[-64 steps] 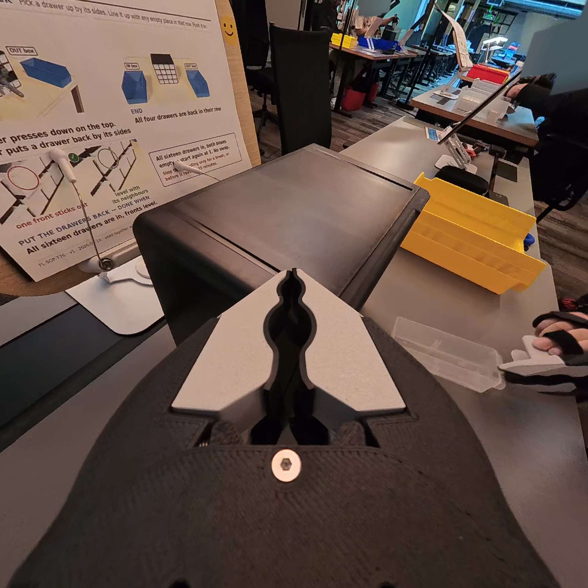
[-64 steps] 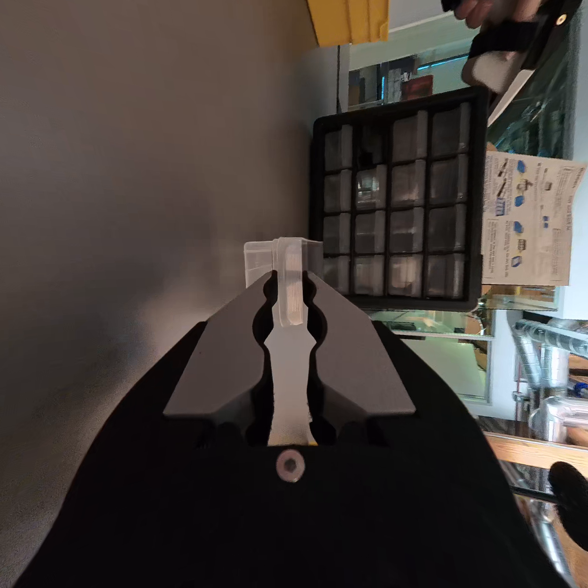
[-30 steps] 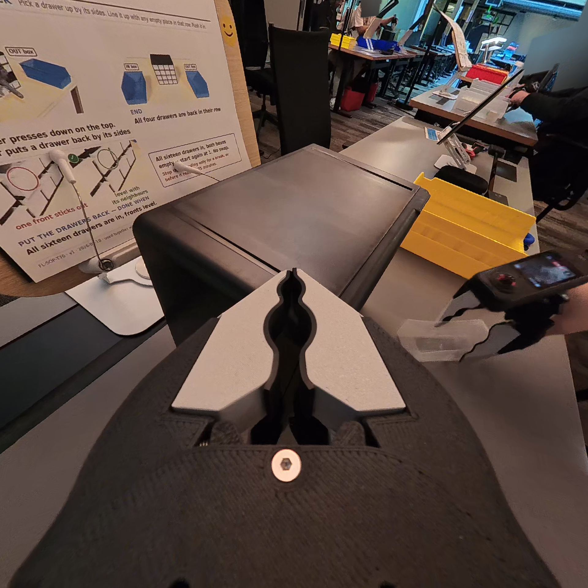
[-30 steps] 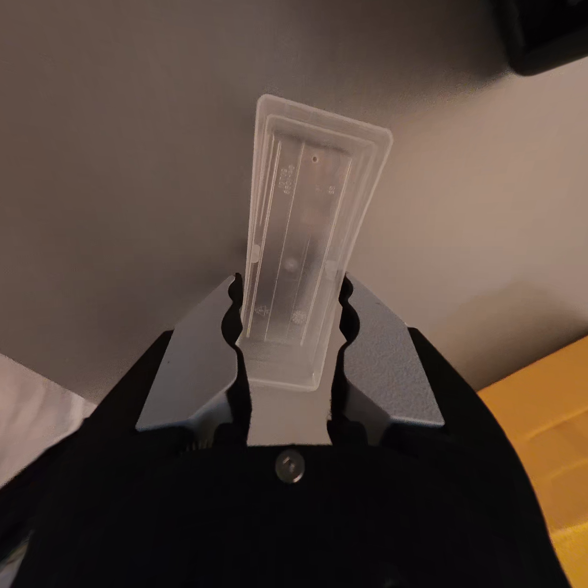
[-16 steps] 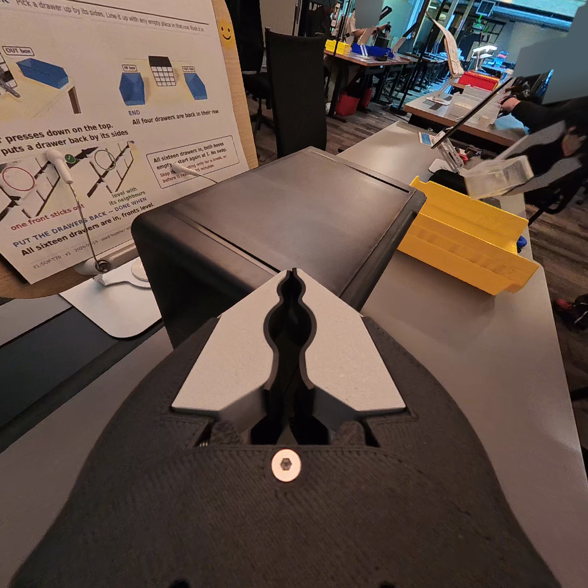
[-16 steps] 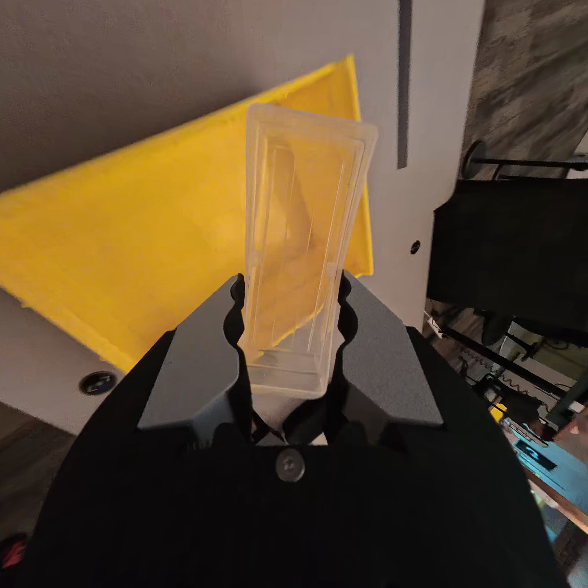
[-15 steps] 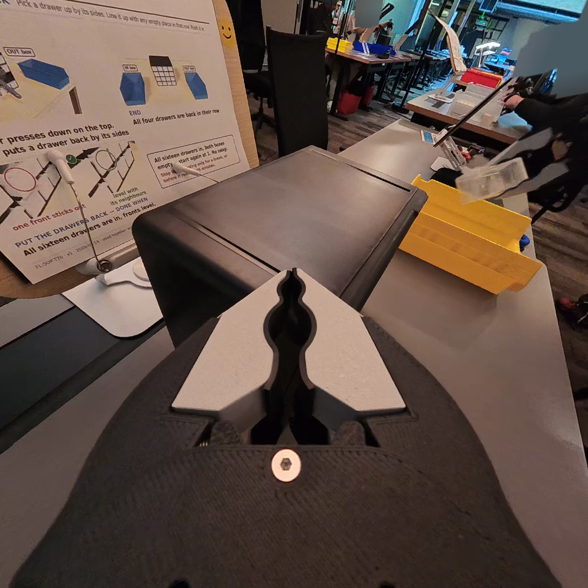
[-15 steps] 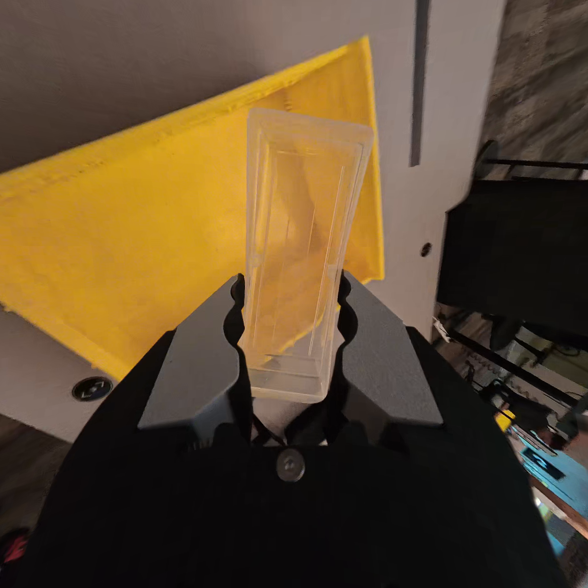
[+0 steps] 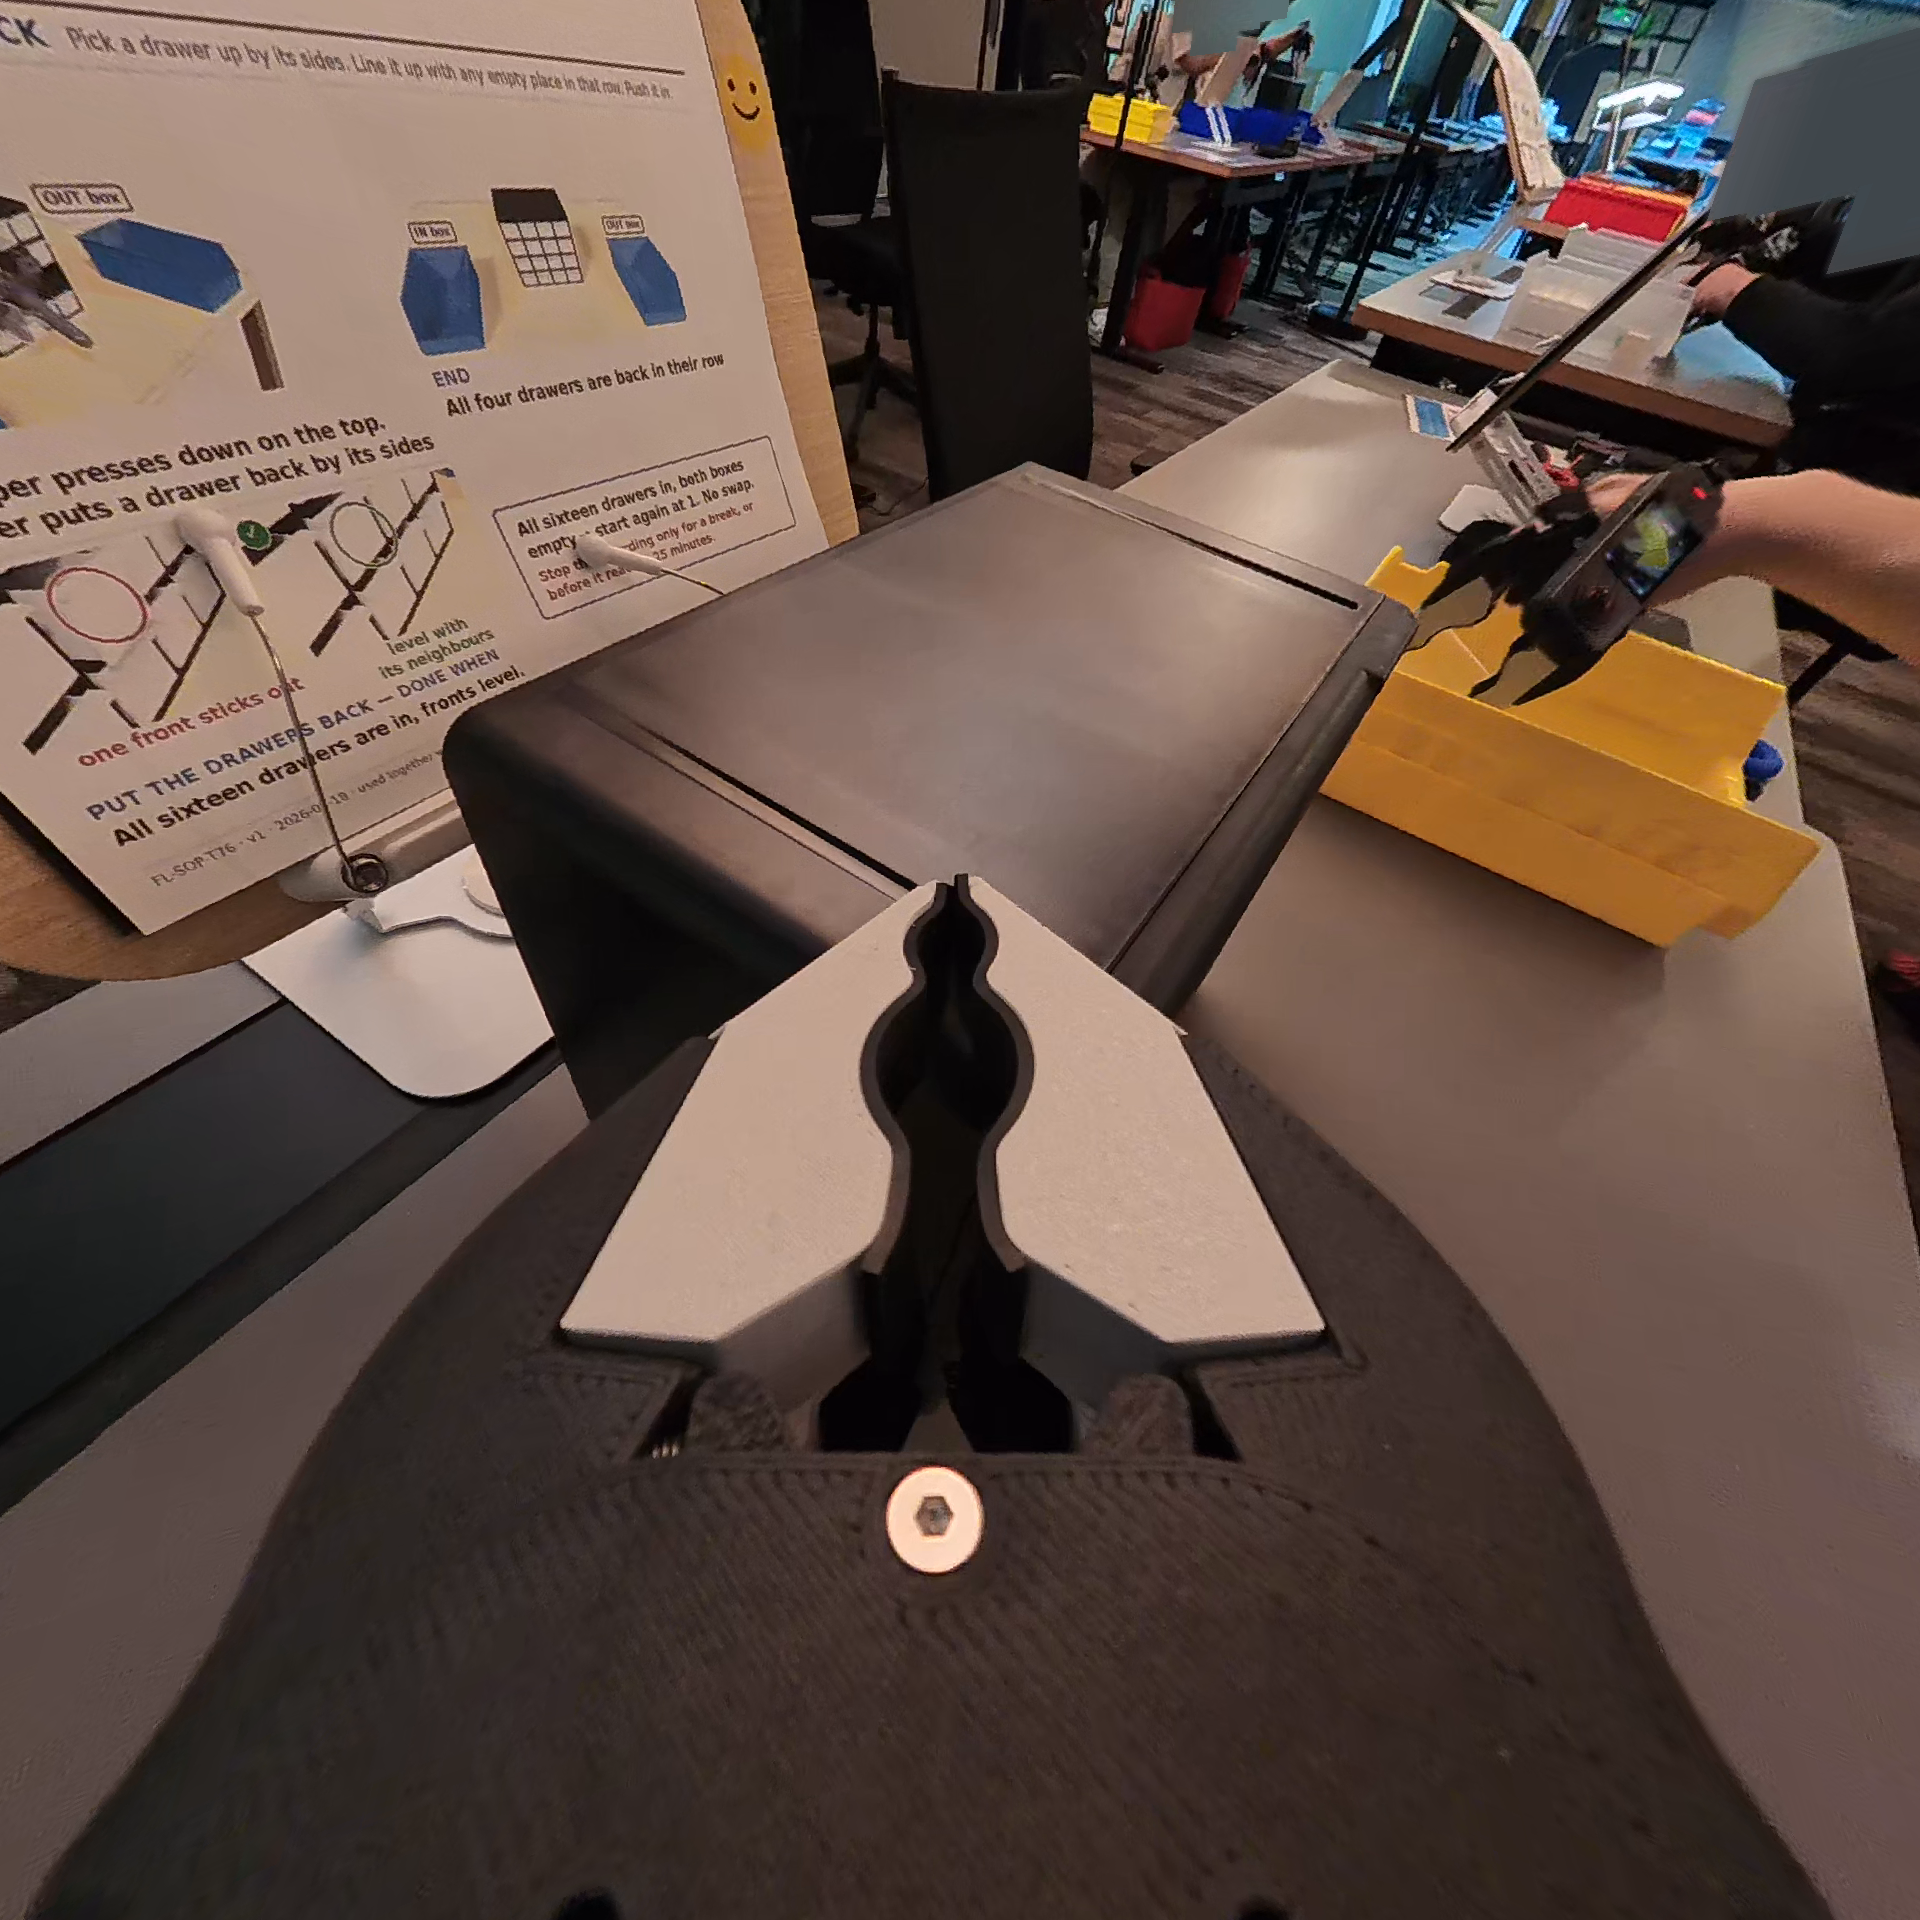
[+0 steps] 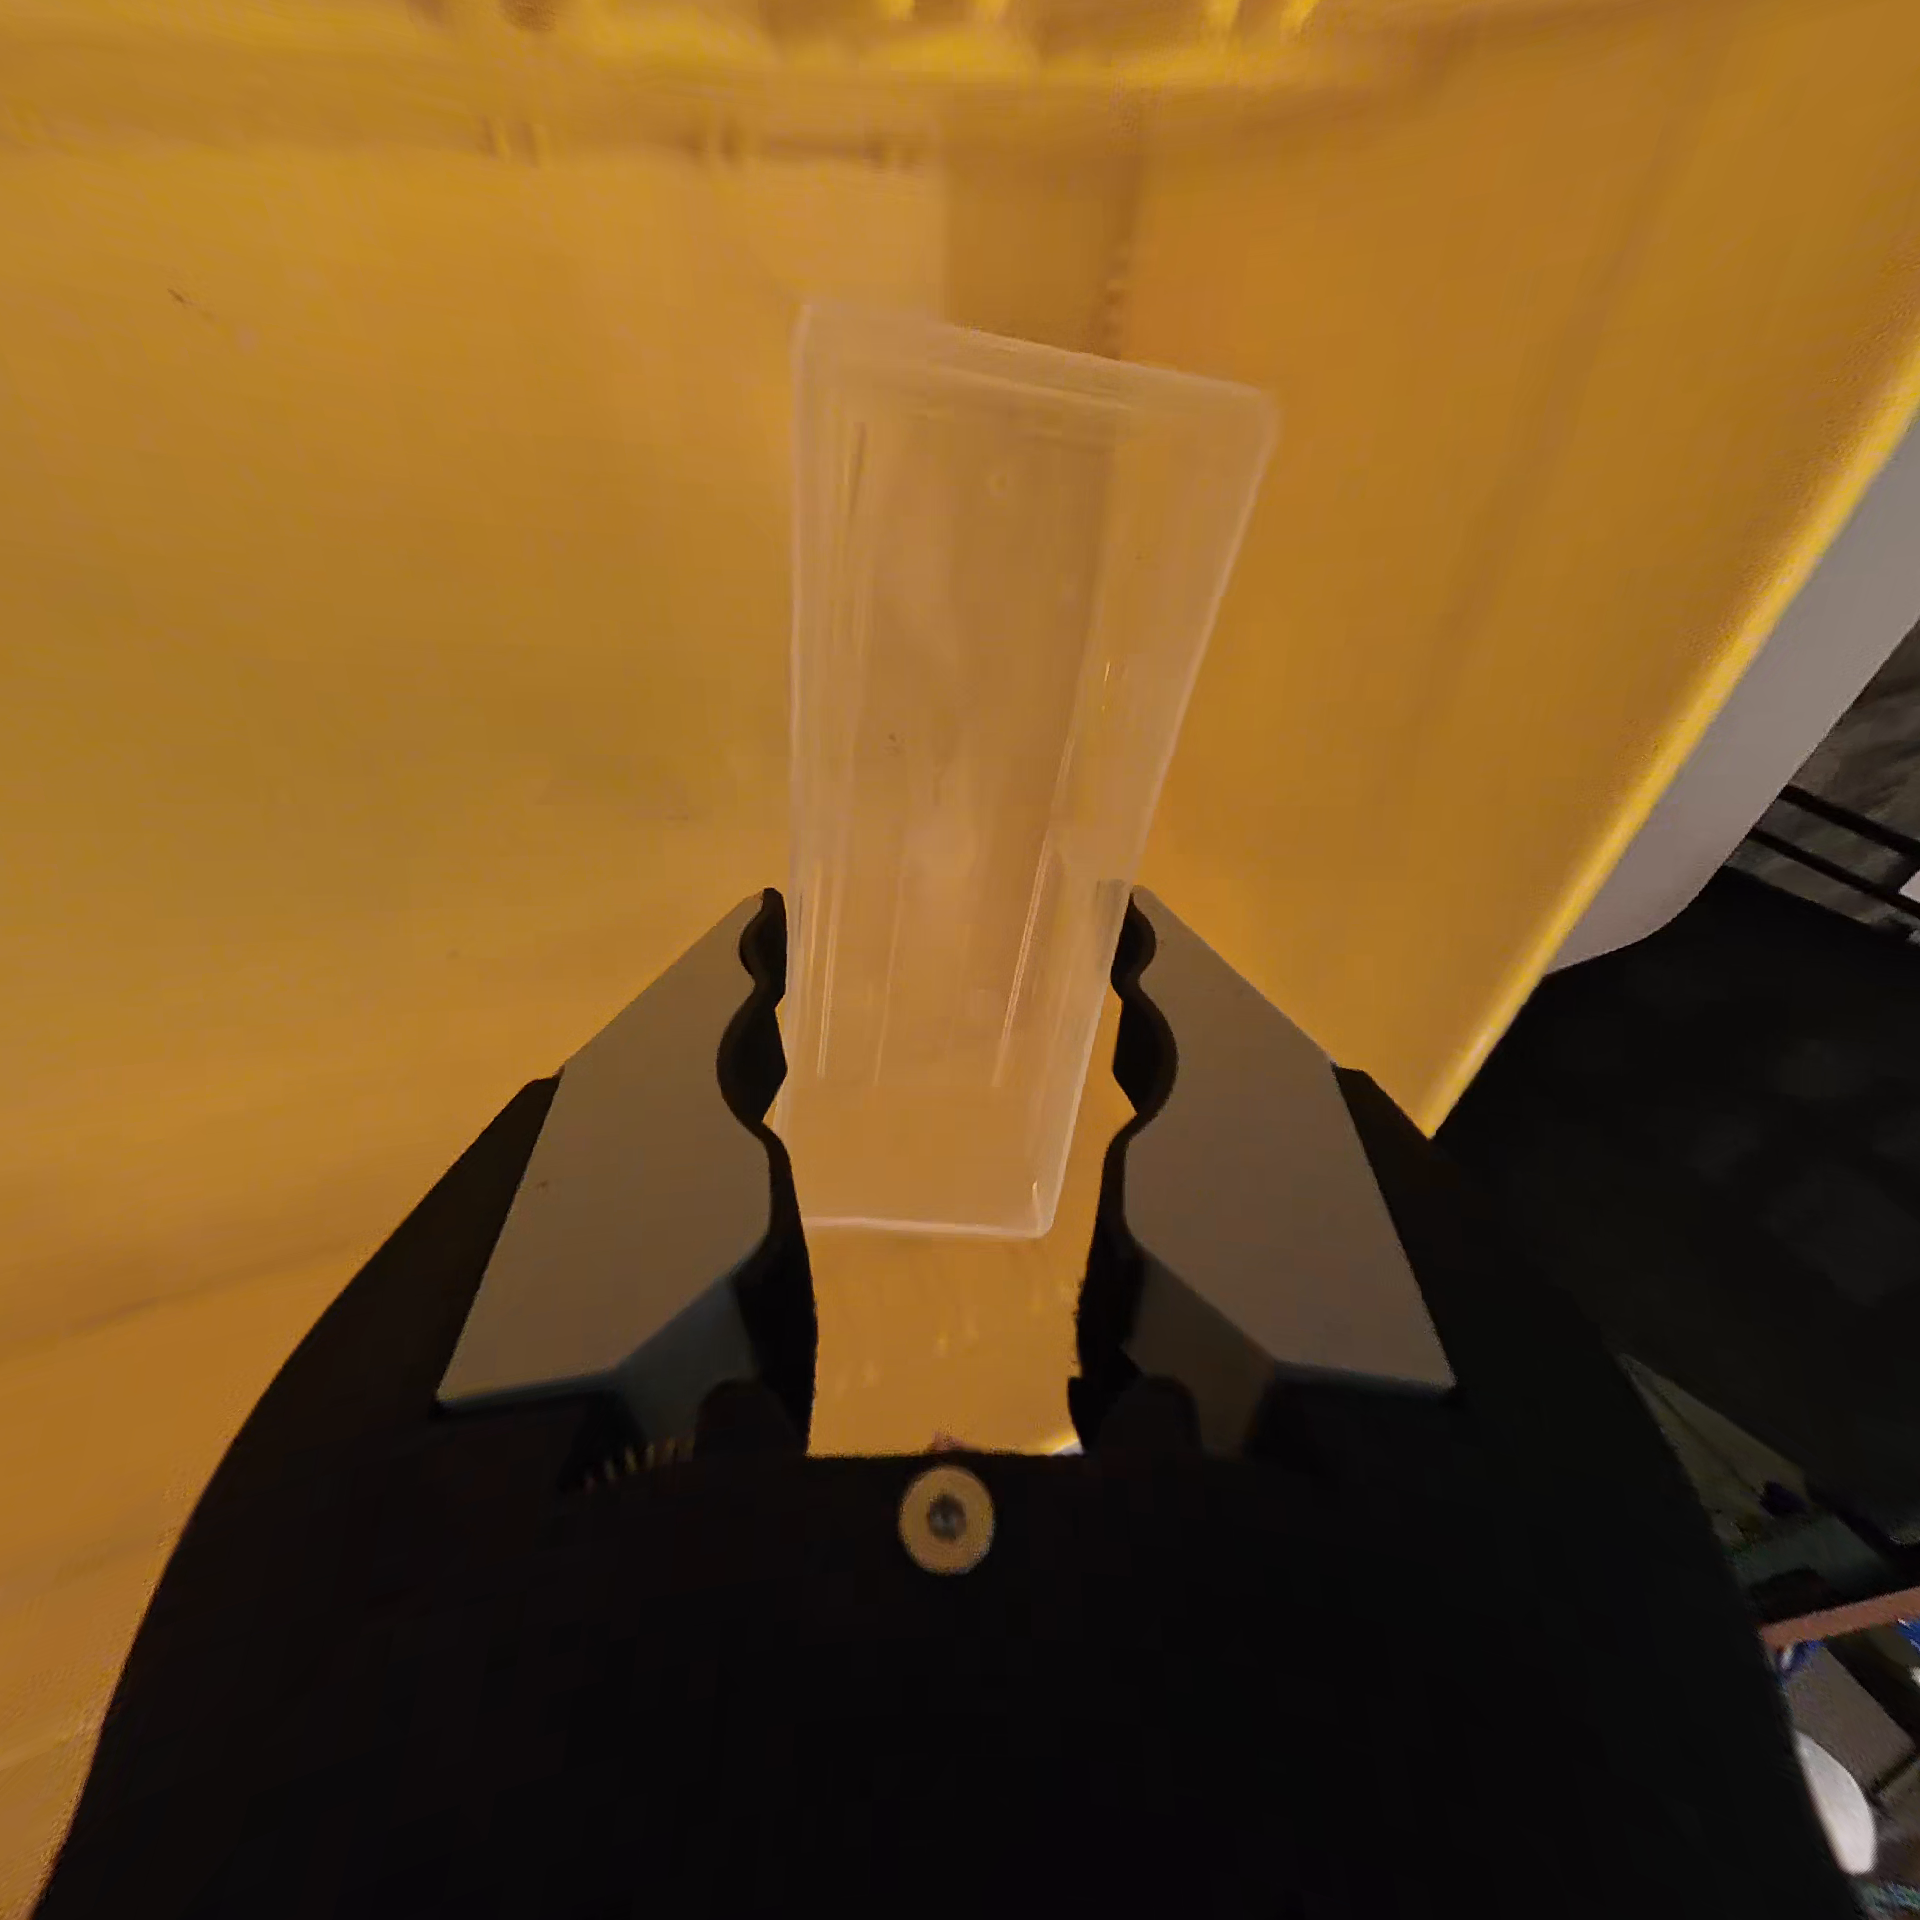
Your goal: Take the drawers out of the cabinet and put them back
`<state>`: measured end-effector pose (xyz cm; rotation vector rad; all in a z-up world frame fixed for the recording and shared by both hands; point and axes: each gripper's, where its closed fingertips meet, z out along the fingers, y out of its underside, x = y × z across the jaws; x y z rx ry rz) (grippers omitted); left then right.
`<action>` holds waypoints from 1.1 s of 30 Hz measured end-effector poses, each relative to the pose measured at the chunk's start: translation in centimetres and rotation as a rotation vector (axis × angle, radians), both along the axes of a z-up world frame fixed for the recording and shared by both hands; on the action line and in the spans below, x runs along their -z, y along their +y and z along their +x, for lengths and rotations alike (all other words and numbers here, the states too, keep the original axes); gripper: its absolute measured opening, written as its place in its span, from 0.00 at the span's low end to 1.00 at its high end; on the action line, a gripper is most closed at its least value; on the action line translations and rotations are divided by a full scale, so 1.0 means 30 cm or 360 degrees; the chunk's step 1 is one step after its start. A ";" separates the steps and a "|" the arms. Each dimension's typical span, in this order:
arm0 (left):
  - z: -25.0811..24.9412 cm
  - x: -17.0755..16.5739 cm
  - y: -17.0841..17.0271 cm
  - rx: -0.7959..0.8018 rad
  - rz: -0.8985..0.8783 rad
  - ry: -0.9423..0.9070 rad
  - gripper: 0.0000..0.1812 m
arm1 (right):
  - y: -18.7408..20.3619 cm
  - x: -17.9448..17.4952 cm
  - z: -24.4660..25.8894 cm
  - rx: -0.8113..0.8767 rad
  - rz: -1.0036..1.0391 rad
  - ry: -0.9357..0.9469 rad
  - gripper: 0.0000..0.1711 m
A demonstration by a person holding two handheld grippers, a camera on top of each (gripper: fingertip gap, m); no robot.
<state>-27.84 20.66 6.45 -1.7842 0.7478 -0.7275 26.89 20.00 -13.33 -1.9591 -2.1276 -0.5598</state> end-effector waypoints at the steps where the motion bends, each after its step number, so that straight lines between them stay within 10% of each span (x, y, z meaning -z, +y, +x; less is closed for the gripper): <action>1: 0.000 0.000 0.000 -0.0001 0.0000 0.0002 0.00 | 0.010 0.008 0.012 0.0002 0.0012 -0.0018 0.37; 10: 0.001 0.000 0.000 0.0004 -0.0002 -0.0011 0.00 | 0.025 -0.030 0.072 0.0018 0.0315 -0.0073 0.39; 18: 0.000 -0.001 -0.001 0.0019 -0.0020 -0.0044 0.00 | -0.140 -0.410 0.013 0.0267 0.0970 0.0349 0.38; 25: 0.001 -0.001 -0.001 0.0005 -0.0010 -0.0019 0.00 | -0.362 -0.818 -0.248 0.0372 0.1670 0.0903 0.28; 33: 0.000 -0.002 -0.002 0.0020 -0.0012 -0.0056 0.00 | -0.556 -0.907 -0.698 0.0314 0.1784 0.1559 0.35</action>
